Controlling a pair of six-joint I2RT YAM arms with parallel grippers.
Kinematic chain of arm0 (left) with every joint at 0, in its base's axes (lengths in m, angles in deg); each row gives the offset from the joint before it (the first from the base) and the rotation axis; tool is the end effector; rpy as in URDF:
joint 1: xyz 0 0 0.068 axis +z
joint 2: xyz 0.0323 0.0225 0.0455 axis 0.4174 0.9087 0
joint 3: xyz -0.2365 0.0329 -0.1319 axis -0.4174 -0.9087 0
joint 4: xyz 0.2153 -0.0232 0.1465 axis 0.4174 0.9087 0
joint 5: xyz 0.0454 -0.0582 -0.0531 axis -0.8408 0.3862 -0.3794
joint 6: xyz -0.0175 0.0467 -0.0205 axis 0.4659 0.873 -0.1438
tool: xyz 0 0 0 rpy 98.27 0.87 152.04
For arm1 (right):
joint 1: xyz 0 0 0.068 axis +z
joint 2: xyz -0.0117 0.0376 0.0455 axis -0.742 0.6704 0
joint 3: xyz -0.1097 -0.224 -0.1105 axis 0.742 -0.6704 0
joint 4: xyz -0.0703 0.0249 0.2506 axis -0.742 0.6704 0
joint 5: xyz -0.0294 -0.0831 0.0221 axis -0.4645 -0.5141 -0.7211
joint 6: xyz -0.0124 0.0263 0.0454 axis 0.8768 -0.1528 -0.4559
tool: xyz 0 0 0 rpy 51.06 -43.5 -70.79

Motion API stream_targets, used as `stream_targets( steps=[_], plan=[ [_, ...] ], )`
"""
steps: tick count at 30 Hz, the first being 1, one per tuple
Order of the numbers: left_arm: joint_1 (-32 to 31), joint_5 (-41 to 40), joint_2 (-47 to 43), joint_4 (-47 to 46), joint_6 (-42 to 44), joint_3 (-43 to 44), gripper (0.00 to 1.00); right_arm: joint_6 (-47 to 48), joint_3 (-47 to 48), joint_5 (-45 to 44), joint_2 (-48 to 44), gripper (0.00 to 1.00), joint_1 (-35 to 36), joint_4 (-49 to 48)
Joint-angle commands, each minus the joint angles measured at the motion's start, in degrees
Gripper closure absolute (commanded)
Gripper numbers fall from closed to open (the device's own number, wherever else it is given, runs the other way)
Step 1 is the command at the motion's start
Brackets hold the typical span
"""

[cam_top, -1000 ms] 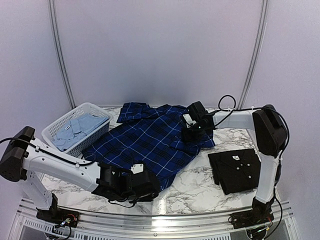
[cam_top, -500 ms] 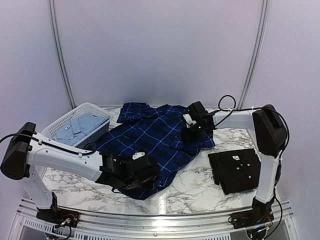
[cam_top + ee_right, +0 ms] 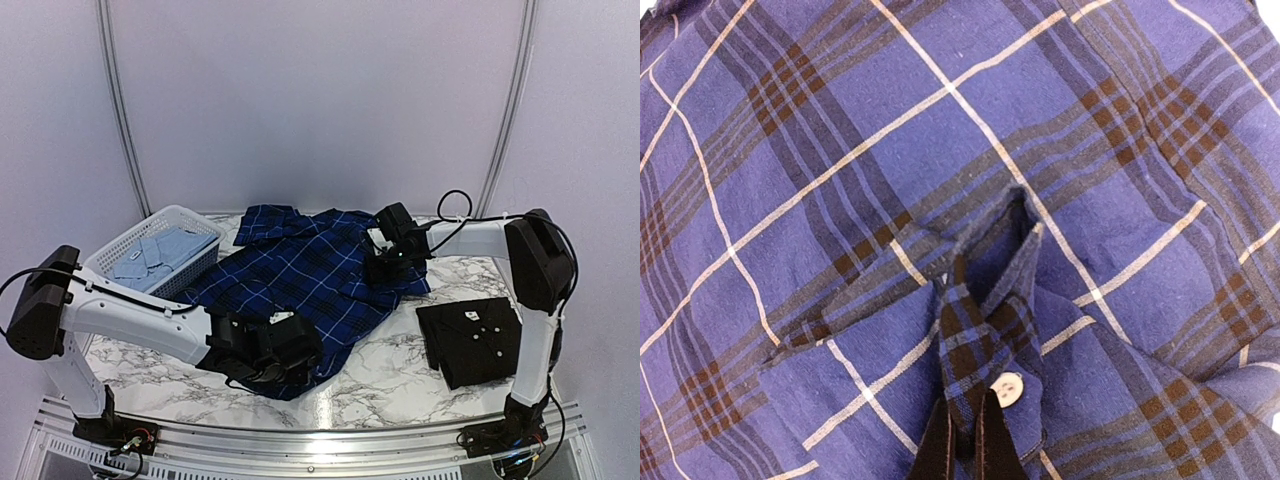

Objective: Fold and stack the long sleeve shirts
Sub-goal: Flatten out the crumpled shirt at the center of the board.

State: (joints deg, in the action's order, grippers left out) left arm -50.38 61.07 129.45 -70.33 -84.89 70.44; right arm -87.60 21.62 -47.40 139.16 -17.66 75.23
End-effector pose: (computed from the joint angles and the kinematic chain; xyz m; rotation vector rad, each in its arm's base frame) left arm 0.1031 -0.3390 0.1838 0.1281 2.5585 -0.5616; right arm 0.3665 0.2149 0.1719 -0.4119 2.5575 0.3126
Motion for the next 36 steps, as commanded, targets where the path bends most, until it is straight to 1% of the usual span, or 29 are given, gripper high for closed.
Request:
stream_targets(
  steps=[1, 6, 7, 9, 14, 21, 30, 32, 36],
  plan=[
    [0.10, 1.27, -0.79, -0.40, 1.03, 0.93, 0.99, 0.30, 1.51, 0.57, 1.38, 1.00, -0.61, -0.21],
    [0.08, 0.80, -3.49, 0.48, 0.28, -2.22, 0.73, 0.23, 1.18, 0.80, 1.49, 1.00, -0.83, -0.58],
    [0.08, 0.79, -3.65, 0.58, 0.10, -2.84, 0.70, 0.25, 1.24, 0.85, 1.52, 1.00, -0.88, -0.65],
    [0.08, 1.15, -3.77, 0.66, -0.46, -3.67, 0.67, 0.25, 1.22, 0.90, 1.68, 1.00, -0.82, -0.65],
    [-0.27, 1.20, -4.08, 0.60, -1.20, -4.22, 0.64, 0.34, 1.24, 0.92, 1.80, 1.00, -0.80, -0.58],
    [-0.14, -0.83, -1.86, 0.16, 0.01, -2.46, 0.64, 0.25, 1.12, 1.03, 2.12, 1.00, -0.81, -0.67],
    [0.32, -2.84, 1.25, -8.02, 4.20, -2.18, 0.65, 0.25, 1.49, 0.74, 2.42, 1.00, -0.88, -0.40],
    [0.34, -3.09, 1.37, -8.89, 4.87, -2.10, 0.70, 0.25, 1.49, 0.69, 2.53, 1.00, -1.02, -0.40],
    [0.27, -2.34, 0.10, -9.00, 4.87, -2.30, 0.86, 0.34, 1.25, 0.62, 2.48, 1.00, -1.14, -0.40]
  ],
)
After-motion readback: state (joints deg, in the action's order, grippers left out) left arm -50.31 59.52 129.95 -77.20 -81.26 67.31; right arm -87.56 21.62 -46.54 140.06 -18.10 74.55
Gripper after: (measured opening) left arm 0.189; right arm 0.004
